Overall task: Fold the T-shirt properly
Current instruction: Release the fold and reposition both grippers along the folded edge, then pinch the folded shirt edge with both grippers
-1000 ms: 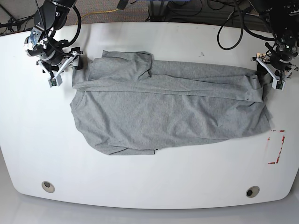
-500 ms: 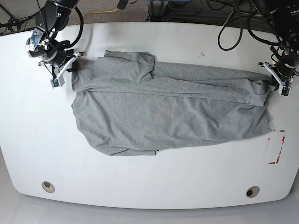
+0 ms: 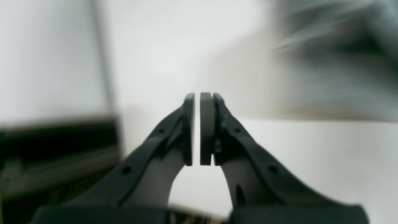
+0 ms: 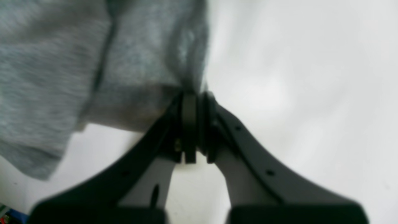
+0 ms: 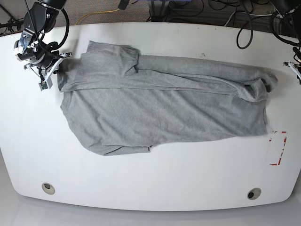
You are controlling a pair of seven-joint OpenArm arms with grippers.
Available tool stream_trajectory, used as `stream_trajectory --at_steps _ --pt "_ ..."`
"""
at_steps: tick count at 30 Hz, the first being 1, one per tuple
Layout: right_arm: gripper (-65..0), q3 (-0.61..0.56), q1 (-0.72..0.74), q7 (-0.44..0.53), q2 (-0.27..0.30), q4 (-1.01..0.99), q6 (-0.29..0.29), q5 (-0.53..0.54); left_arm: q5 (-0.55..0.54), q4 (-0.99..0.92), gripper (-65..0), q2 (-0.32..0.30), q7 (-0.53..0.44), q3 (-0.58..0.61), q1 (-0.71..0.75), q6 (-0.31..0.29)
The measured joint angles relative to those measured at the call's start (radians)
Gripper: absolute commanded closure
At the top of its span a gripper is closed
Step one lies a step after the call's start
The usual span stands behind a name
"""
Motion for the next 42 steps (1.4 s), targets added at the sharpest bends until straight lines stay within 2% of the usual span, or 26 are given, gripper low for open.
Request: stream_trajectory --at_steps 8,11,15,18,20,23,26,32,35,37,40,42 --pt "0.0 0.002 -0.001 0.0 0.026 0.001 0.0 0.003 -0.014 -0.073 -1.4 -0.046 0.0 0.005 -0.019 -0.003" --pt "0.0 0.001 -0.002 0.0 0.021 0.003 0.0 0.003 -0.013 -0.073 -7.4 -0.047 -0.001 0.005 -0.01 -0.003" --pt "-10.6 -0.001 -0.007 -0.001 0.015 0.003 0.0 0.005 -0.014 -0.042 -23.5 -0.022 0.004 0.008 0.028 -0.003" --pt "-24.4 0.0 -0.006 -0.002 0.015 0.005 0.0 0.002 -0.006 0.034 -35.3 0.056 0.021 0.005 0.035 -0.003" --pt "-32.3 -0.001 -0.006 -0.005 0.012 0.018 0.0 0.004 -0.017 0.099 -38.9 0.107 0.05 0.013 0.04 -0.007" --pt "-41.4 0.015 -0.007 -0.008 -0.013 0.057 0.0 0.002 -0.061 0.188 -39.0 0.158 0.119 0.016 0.047 -0.01" --pt "-46.1 0.063 -0.006 -0.009 -0.045 0.107 0.0 0.002 -0.087 0.229 -39.0 0.179 0.181 0.026 0.048 -0.003" --pt "-46.8 0.08 -0.019 -0.006 -0.078 0.175 0.005 0.01 -0.117 0.25 -39.2 0.236 0.19 0.103 0.043 -0.003" --pt "-46.8 0.084 -0.029 -0.018 -0.077 0.175 0.008 -0.003 -0.096 0.225 -39.2 0.249 0.203 0.157 0.023 -0.004" --pt "-46.8 0.086 -0.032 -0.016 -0.097 0.182 0.007 -0.002 -0.097 0.219 -39.2 0.25 0.198 0.185 0.002 -0.003" --pt "-46.8 0.093 -0.047 -0.014 -0.131 0.18 0.011 0.059 -0.117 0.219 -39.3 0.256 0.183 0.196 -0.014 -0.003" --pt "-46.8 0.104 -0.055 -0.016 -0.132 0.179 0.011 0.062 -0.099 0.219 -39.3 0.277 0.195 0.191 -0.028 -0.003"
